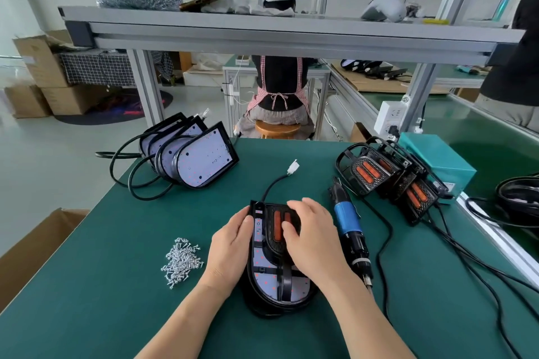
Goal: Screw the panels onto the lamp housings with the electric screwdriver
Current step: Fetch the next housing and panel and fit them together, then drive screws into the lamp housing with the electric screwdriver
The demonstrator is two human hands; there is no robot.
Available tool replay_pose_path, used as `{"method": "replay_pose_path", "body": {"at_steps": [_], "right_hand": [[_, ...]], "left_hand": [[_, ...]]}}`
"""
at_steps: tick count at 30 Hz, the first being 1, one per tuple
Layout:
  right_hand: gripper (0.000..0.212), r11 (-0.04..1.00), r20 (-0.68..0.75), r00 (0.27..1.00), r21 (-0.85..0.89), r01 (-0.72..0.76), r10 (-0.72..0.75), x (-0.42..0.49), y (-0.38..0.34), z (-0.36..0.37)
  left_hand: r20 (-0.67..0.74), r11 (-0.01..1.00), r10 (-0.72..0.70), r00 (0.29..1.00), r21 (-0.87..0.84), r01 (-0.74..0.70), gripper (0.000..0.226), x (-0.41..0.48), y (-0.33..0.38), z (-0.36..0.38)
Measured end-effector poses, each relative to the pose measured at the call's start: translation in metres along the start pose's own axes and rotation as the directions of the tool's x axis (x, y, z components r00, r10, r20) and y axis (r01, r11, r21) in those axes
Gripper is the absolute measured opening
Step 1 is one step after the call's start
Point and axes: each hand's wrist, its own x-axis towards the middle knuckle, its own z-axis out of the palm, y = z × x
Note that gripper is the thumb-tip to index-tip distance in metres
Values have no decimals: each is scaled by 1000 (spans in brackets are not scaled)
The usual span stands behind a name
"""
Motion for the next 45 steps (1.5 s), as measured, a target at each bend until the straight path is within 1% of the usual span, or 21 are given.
{"method": "replay_pose_path", "body": {"at_steps": [4, 7, 9, 11, 13, 14, 16, 19, 21, 23, 26, 28, 29, 30, 32, 34, 36, 38, 40, 42, 45], "right_hand": [[43, 999, 40, 999, 54, 1, -3, -5, 3, 3], [43, 999, -25, 1000, 50, -3, 4, -1, 9, -10], [44, 998, -145, 988, -16, -64, 61, 3, 22, -24], [49, 981, -194, 970, -99, -168, 147, 6, 40, -38], [54, 951, -125, 960, -151, -270, 252, 6, 57, -45], [57, 938, -76, 953, -168, -302, 293, 6, 62, -45], [66, 923, -15, 943, -198, -330, 334, 5, 69, -42], [72, 901, -17, 932, -251, -354, 362, 13, 71, -39], [64, 885, -15, 924, -282, -371, 383, 22, 69, -42], [52, 873, 0, 917, -306, -380, 400, 31, 68, -45], [46, 875, 13, 911, -284, -392, 413, 37, 71, -46], [41, 891, 29, 899, -147, -429, 438, 38, 78, -49], [38, 887, 50, 885, -17, -462, 462, 37, 82, -50], [34, 857, 81, 869, 144, -495, 488, 35, 86, -51], [29, 713, 166, 841, 461, -529, 516, 29, 93, -52], [24, 508, 235, 842, 709, -490, 486, 20, 97, -51], [17, 269, 270, 851, 868, -418, 450, 10, 95, -51], [11, 78, 300, 863, 930, -360, 406, 0, 87, -55], [12, -50, 298, 888, 953, -300, 350, -7, 78, -63], [17, -107, 265, 910, 964, -243, 320, -13, 66, -72], [29, -135, 205, 930, 976, -171, 304, -17, 49, -82]], "left_hand": [[18, 998, 24, 1000, 55, -25, 38, -2, 3, 0], [5, 997, 29, 1000, 68, -29, 36, -3, 3, -2], [-25, 997, 15, 1000, 70, -14, 27, -3, 2, -3], [-64, 995, 9, 998, 100, -2, 24, -3, -2, -6], [-118, 986, 0, 993, 168, 20, 18, -1, -1, -14], [-147, 970, 13, 989, 242, 23, 15, 2, 0, -21], [-191, 887, 47, 980, 460, 47, 15, 10, 4, -40], [-205, 683, -12, 979, 713, 158, 12, 22, 11, -73], [-165, 593, -83, 983, 784, 182, 10, 26, 13, -87], [-100, 522, -149, 984, 837, 164, 10, 28, 14, -92], [-55, 445, -162, 985, 887, 123, 15, 28, 11, -90], [-41, 438, -158, 987, 892, 107, 23, 29, 10, -89], [-32, 441, -159, 987, 892, 100, 25, 30, 9, -89], [-21, 445, -158, 987, 891, 90, 26, 30, 9, -90], [8, 451, -156, 988, 890, 64, 27, 31, 9, -91], [43, 449, -159, 986, 893, 33, 25, 31, 9, -93], [82, 449, -166, 983, 893, 1, 24, 31, 9, -95], [110, 448, -155, 982, 893, -29, 25, 30, 9, -96], [137, 451, -120, 983, 890, -69, 25, 28, 9, -96], [140, 500, -36, 990, 860, -103, 17, 24, 8, -93], [77, 664, 123, 989, 735, -140, 12, 16, 8, -86]]}}
